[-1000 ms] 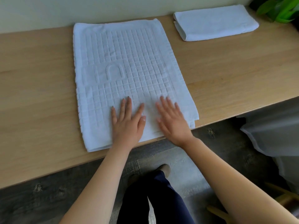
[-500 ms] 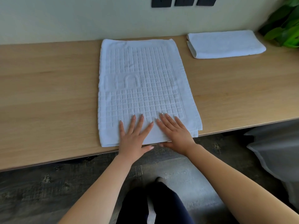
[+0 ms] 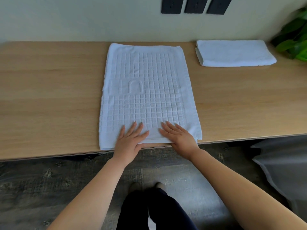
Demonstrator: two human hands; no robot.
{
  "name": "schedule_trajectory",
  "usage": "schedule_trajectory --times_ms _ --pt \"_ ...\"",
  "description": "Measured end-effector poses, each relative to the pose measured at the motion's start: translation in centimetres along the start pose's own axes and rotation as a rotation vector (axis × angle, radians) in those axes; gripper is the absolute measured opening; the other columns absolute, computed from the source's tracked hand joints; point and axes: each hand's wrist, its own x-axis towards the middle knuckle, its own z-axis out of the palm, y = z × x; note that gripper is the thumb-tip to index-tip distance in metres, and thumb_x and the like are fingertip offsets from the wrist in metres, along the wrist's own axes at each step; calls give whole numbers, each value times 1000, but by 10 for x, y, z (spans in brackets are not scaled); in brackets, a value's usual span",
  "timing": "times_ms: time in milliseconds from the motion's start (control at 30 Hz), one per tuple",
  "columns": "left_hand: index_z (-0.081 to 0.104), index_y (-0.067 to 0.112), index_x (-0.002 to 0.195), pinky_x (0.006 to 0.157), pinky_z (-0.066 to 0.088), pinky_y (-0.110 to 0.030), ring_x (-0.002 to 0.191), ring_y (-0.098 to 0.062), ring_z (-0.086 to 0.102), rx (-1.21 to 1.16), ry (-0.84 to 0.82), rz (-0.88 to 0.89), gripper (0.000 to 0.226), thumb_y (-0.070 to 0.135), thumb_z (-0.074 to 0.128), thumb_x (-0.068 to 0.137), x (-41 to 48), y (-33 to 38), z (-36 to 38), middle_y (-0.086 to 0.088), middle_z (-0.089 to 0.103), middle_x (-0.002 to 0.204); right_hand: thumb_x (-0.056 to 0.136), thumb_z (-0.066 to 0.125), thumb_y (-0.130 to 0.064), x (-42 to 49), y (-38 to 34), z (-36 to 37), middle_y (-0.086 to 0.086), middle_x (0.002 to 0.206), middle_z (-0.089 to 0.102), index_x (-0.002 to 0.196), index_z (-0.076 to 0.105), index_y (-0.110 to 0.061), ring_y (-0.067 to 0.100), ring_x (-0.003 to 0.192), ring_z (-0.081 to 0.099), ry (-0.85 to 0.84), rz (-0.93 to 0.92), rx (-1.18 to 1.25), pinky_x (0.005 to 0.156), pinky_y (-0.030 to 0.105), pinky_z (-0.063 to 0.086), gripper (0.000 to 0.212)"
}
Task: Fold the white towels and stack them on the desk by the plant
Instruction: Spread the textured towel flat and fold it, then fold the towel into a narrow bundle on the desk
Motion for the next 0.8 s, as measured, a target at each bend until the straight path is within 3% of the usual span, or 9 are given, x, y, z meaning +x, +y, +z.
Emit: schedule_trajectory --times_ms 133,200,267,333,367,433,500,667,800 --pt "42 20 141 118 0 -26 140 -19 26 -88 -21 10 73 -4 70 78 -11 -9 -5 -1 34 150 83 62 5 -3 5 -10 3 146 45 137 53 -18 22 137 36 0 -9 59 109 47 37 59" --pt "40 21 141 115 -1 -12 139 -7 20 -245 -41 -58 62 -7 57 88 -11 -9 -19 7 31 149 94 53 -8 2 1 -28 -3 150 38 143 44 -27 17 139 34 -180 109 84 109 39 38 53" --pt "49 23 137 111 15 -13 136 -7 28 -451 -222 -213 42 6 48 98 -2 -11 -44 10 38 145 100 46 -23 12 3 -48 1 142 51 142 43 -31 21 126 50 -361 170 73 98 33 42 43" --pt "63 21 118 90 39 -14 112 -11 56 -502 -355 -245 23 23 49 99 17 -13 -72 5 63 119 101 45 -33 27 6 -68 2 113 66 131 56 -27 20 97 58 -454 172 169 81 30 42 33" --pt "66 19 106 76 40 -11 92 -6 58 -497 -418 -230 19 28 50 99 27 -13 -84 6 65 99 100 46 -37 34 9 -77 -2 100 66 120 63 -26 16 88 55 -505 178 247 76 29 40 28" --pt "61 14 84 58 33 -11 65 0 46 -463 -539 -202 26 34 52 97 48 -16 -102 5 52 76 98 50 -39 49 20 -91 1 78 56 87 64 -19 13 73 47 -628 216 347 68 27 34 26" --pt "48 14 66 51 28 -17 52 -1 35 -453 -613 -206 39 39 54 94 68 -23 -113 5 38 66 95 54 -41 64 28 -104 7 67 39 70 48 -11 16 65 37 -706 241 365 65 30 28 39" --pt "30 16 59 51 20 -22 51 -8 25 -414 -545 -177 52 47 58 90 117 -50 -129 4 26 60 88 61 -48 106 53 -127 -3 58 34 58 35 -17 12 55 32 -600 310 330 57 29 24 51" --pt "34 18 56 57 22 -28 51 -8 29 -348 -474 -149 51 50 54 91 150 -73 -127 7 29 58 90 52 -58 135 68 -127 -6 68 52 66 50 -22 12 64 48 -447 306 124 58 27 33 43"
